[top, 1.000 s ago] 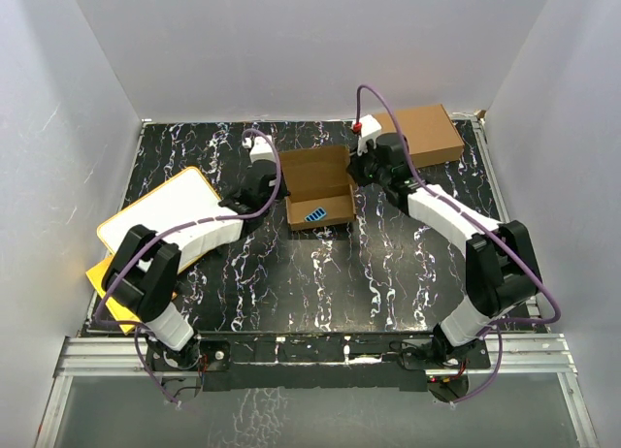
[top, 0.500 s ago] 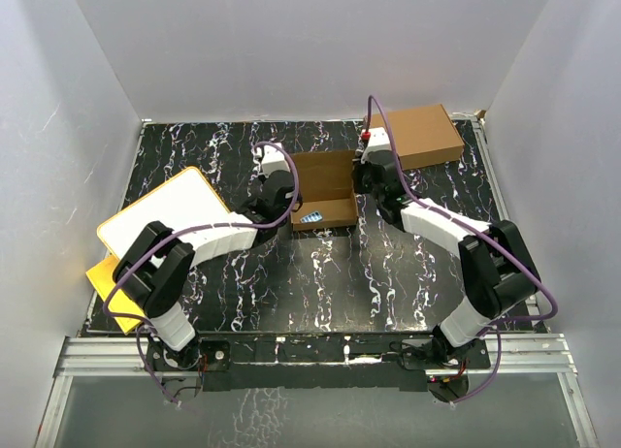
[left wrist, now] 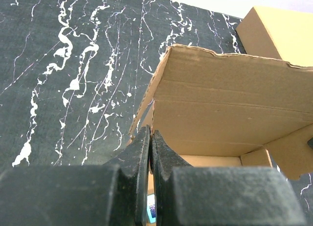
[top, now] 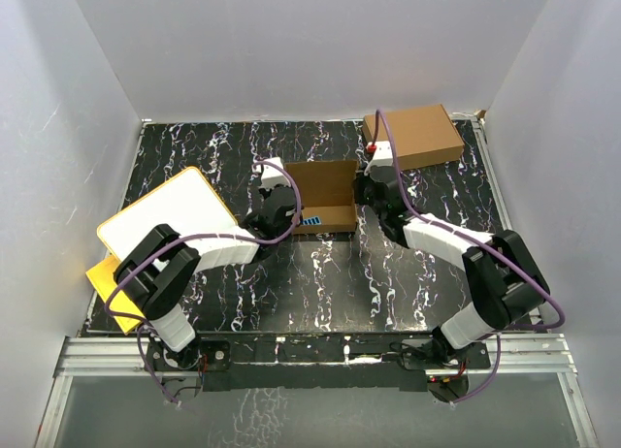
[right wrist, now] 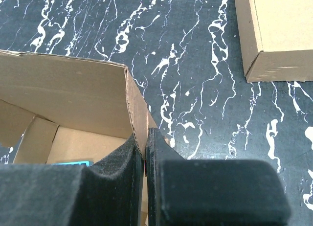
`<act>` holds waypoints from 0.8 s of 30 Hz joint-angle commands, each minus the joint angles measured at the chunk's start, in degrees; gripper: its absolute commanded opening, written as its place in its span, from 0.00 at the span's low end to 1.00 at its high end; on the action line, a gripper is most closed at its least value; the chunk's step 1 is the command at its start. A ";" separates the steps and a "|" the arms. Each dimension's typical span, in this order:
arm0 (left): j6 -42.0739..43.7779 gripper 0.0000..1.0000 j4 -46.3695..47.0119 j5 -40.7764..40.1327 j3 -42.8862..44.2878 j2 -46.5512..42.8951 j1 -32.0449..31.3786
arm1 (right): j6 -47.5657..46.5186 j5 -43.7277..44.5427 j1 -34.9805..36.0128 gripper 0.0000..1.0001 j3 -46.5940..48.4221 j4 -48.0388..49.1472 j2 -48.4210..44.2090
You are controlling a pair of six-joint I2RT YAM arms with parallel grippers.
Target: Fold the paper box
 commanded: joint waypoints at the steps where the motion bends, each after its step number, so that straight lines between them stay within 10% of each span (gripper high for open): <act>1: 0.85 0.00 3.64 0.51 -1.27 -1.67 -1.12 | 0.32 1.57 3.28 0.08 -0.13 11.29 -0.86; 24: 11.29 0.00 24.11 -0.35 -7.01 2.59 -1.03 | -2.33 4.25 4.72 0.08 -2.75 26.54 5.20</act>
